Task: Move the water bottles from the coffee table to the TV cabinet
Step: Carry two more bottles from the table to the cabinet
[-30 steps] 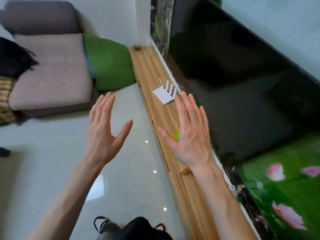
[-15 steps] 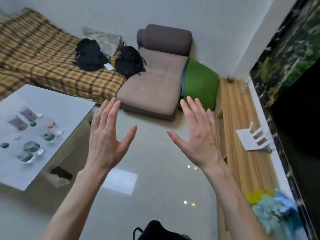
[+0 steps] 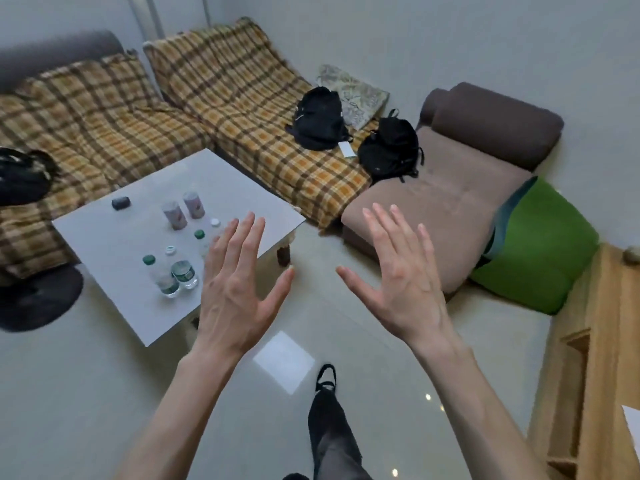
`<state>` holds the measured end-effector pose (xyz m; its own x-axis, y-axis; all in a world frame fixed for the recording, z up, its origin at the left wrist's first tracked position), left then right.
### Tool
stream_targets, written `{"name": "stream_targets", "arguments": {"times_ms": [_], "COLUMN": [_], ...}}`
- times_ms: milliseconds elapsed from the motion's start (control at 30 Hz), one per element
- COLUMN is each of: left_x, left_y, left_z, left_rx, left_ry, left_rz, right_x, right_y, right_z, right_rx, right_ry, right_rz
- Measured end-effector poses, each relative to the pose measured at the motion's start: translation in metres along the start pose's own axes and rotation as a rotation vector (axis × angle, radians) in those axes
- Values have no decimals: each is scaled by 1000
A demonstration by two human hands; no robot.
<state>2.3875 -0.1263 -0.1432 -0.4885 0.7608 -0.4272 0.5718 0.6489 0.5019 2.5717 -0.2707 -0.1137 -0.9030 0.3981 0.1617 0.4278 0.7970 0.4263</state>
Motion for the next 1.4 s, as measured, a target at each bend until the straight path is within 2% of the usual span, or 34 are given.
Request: {"name": "stream_targets", "arguments": {"times_ms": [367,567,767,1000,1267,1400], "left_x": [131,182,230,307,384,414], "left_y": [108,144,157,156,161,156], "left_z": [38,48,67,106,155,179], "left_rx": [-76,-103,-72,10,93,184], "left_ry": [178,249,288,225,180,184], "left_rz": [-172,-315,-429,-600,-668,-699], "right_x": [35,66,97,137,170,175], "right_y": [197,271,311,344,366,376], "right_z": [127,192,249,327,404,447], "right_rx": [105,170,242,360,508,623], "right_ry": [175,268,337,324,258,215], "right_rz": [-254,-385,-470,-526,-556,-533]}}
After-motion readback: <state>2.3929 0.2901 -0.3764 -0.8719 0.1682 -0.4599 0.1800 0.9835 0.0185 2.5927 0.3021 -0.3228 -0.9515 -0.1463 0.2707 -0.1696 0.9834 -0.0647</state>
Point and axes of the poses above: each hand's wrist, its own y-axis towards the middle knuckle, its own z-axis out of the palm, x = y × z, the point moved 8 cm from there along y, towards the middle knuckle
